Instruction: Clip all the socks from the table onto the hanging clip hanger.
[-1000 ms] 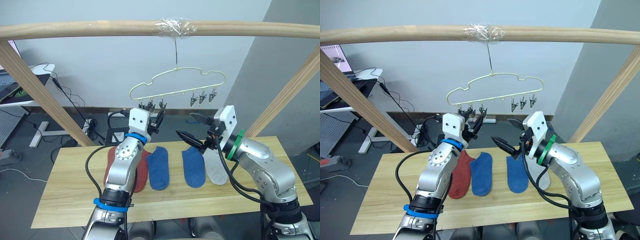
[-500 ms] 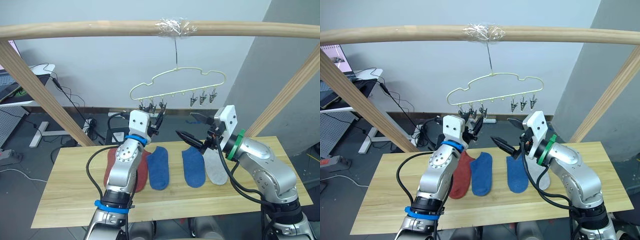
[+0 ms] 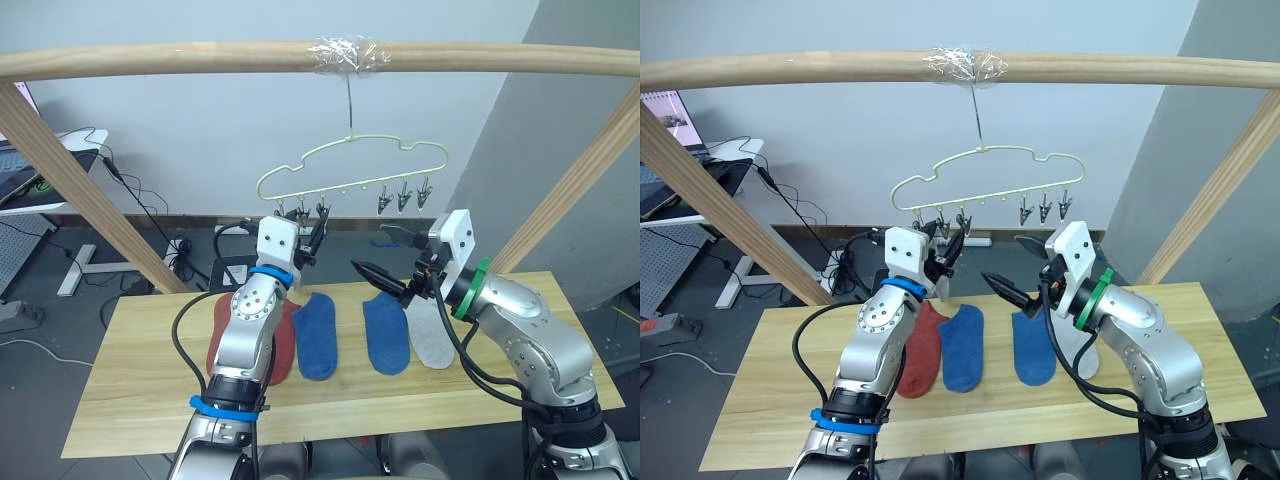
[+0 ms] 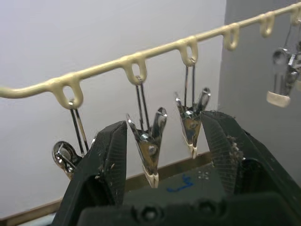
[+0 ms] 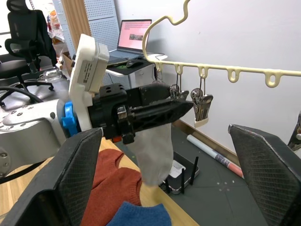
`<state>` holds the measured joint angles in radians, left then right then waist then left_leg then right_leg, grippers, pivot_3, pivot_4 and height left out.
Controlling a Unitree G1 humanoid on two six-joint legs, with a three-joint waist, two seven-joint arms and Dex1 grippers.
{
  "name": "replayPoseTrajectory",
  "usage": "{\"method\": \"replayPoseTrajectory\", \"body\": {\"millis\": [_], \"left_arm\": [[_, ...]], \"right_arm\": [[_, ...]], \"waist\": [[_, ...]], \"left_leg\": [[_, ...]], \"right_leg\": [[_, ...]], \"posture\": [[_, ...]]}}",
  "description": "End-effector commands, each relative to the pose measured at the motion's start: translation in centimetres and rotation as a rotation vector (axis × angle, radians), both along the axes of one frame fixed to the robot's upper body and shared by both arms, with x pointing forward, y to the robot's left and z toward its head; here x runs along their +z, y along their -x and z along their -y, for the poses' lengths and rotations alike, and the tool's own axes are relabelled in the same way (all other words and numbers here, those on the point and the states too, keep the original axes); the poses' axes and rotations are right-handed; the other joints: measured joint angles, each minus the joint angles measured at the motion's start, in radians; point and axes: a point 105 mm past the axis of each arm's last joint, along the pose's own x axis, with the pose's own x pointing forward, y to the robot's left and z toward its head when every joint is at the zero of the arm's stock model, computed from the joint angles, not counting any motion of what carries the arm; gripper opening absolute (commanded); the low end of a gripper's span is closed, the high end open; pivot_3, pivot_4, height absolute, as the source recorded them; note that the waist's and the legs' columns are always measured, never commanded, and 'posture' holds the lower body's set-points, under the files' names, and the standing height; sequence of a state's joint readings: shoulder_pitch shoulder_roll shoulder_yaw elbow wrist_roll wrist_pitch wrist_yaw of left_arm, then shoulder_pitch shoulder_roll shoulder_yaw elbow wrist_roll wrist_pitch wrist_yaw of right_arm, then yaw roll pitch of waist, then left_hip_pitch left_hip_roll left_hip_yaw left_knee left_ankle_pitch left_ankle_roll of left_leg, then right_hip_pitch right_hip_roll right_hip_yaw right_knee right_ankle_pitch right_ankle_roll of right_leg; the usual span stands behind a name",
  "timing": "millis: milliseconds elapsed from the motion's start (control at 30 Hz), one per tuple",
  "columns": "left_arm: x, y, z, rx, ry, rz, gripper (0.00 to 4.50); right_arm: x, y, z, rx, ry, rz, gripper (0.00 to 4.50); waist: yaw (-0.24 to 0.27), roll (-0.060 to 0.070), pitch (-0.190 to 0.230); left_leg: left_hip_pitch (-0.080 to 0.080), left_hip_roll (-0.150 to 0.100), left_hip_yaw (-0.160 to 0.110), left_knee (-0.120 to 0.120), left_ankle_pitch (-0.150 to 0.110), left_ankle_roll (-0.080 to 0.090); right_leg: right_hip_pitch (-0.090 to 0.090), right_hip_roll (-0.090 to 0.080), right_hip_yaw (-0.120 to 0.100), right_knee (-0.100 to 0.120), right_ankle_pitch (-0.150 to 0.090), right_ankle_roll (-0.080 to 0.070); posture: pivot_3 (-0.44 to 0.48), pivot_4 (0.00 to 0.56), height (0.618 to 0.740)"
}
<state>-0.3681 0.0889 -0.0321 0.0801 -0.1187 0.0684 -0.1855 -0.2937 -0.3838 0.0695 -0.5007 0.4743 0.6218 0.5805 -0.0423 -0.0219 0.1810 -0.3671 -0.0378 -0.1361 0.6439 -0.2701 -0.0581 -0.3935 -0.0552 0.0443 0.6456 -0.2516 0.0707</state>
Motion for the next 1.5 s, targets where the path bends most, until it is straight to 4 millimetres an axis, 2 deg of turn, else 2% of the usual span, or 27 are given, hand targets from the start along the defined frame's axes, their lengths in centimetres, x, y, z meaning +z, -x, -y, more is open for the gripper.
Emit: {"method": "replayPoseTrajectory", "body": {"millis": [33,133,1033,1467,1500], "left_arm": [[1.3,-0.1,0.0,0.011,0.000,0.057,2.37],[1.3,-0.2,-0.2,0.027,-0.001,0.059,1.66],[1.8,-1.6,-0.2,0.051,-0.006,0.086,1.66],[1.9,-1.7,0.0,0.037,0.006,0.095,1.66],[1.9,-1.7,0.0,0.037,0.006,0.096,1.48]], "right_arm": [[1.4,0.4,0.0,0.007,-0.017,0.060,4.50],[1.4,0.3,0.0,0.004,-0.017,0.058,4.50],[1.7,0.2,-0.1,0.001,-0.021,0.070,4.50],[1.8,0.2,0.0,-0.007,-0.023,0.073,4.50],[1.8,0.2,0.0,-0.008,-0.023,0.073,4.50]], "waist": [[0.000,0.000,0.000],[-0.002,0.000,0.000],[-0.013,0.000,0.000],[-0.014,0.000,0.000],[-0.014,0.000,0.000]], "left_leg": [[0.000,0.000,0.000,0.000,0.000,0.000],[0.000,0.000,0.000,0.000,0.000,0.000],[0.000,0.000,0.000,0.000,0.000,0.000],[0.000,0.000,0.000,0.001,0.000,0.000],[0.000,0.000,0.000,0.001,0.000,0.000]], "right_leg": [[0.000,0.000,0.000,0.000,0.000,0.000],[0.000,0.000,0.000,0.000,0.000,0.000],[0.000,0.000,0.000,0.001,0.000,0.000],[0.000,0.000,0.000,0.001,0.000,0.000],[0.000,0.000,0.000,0.001,0.000,0.000]], "posture": [[-0.112,0.129,0.740],[-0.112,0.133,0.740],[-0.128,0.139,0.740],[-0.133,0.138,0.740],[-0.133,0.138,0.740]]}}
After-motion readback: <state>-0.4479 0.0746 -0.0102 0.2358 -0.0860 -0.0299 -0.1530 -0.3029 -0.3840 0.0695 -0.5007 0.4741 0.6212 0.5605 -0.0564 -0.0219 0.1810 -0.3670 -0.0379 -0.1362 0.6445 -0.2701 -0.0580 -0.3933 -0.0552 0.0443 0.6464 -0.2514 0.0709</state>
